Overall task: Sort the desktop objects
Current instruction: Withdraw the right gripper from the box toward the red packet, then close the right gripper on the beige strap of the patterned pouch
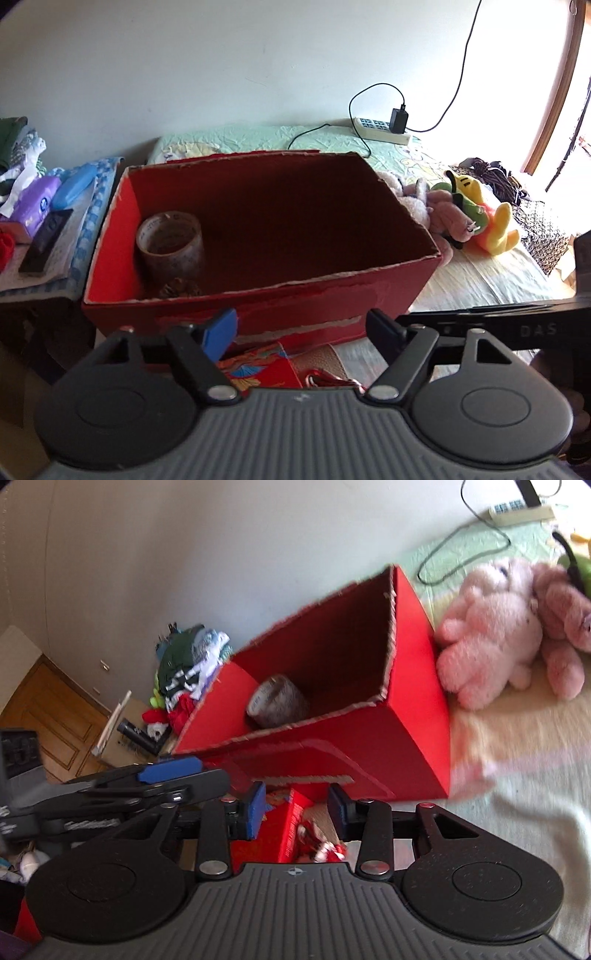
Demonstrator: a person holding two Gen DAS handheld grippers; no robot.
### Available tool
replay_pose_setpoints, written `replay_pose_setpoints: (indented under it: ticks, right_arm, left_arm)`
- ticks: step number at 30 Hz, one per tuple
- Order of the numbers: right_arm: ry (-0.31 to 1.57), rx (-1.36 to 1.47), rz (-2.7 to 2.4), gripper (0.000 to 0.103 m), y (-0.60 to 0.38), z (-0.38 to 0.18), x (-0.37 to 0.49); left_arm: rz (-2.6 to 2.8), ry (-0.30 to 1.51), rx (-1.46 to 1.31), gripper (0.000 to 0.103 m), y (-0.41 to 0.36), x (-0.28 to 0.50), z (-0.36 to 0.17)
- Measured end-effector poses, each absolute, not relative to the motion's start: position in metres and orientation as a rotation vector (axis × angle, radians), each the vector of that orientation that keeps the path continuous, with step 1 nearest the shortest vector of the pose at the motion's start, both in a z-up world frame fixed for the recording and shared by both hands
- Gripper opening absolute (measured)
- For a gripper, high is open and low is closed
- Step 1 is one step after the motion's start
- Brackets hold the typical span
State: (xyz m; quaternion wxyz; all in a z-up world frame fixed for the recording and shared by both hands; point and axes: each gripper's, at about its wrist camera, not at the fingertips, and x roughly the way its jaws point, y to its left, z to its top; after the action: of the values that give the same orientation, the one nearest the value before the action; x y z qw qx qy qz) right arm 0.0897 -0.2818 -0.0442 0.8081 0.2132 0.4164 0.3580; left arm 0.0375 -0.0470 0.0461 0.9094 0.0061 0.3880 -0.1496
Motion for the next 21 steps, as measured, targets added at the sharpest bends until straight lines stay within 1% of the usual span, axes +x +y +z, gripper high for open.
replay_pose_setpoints:
  ticks: [6,9,14,19,20,21]
  right_arm:
    - [0.995,0.471,0.826,0.039,-0.285,-0.068,0.108]
    - [1.042,0.449,0.859,0.033,-0.28,-0.077,0.114]
    - [1.076,0.435,0.922,0.029,-0.271,-0.086,0.119]
    - [1.081,0.429,0.95,0.025,-0.259,-0.095,0.123]
    - [1.088,0.43,0.951,0.023,-0.258,-0.097,0.124]
    - [1.095,0.43,0.957,0.02,-0.256,-0.1,0.124]
  left_arm:
    - [-0.296,0.865,-0.031,0.079,-0.065,0.027,0.033]
    - [-0.3,0.894,-0.043,0.079,-0.077,0.024,0.02]
    - [-0.279,0.958,-0.05,0.079,-0.096,0.021,0.0]
    - [-0.237,1.001,-0.077,0.079,-0.099,0.023,-0.014]
    - [-0.232,1.008,-0.08,0.079,-0.099,0.021,-0.015]
    - [-0.228,1.014,-0.082,0.079,-0.099,0.022,-0.017]
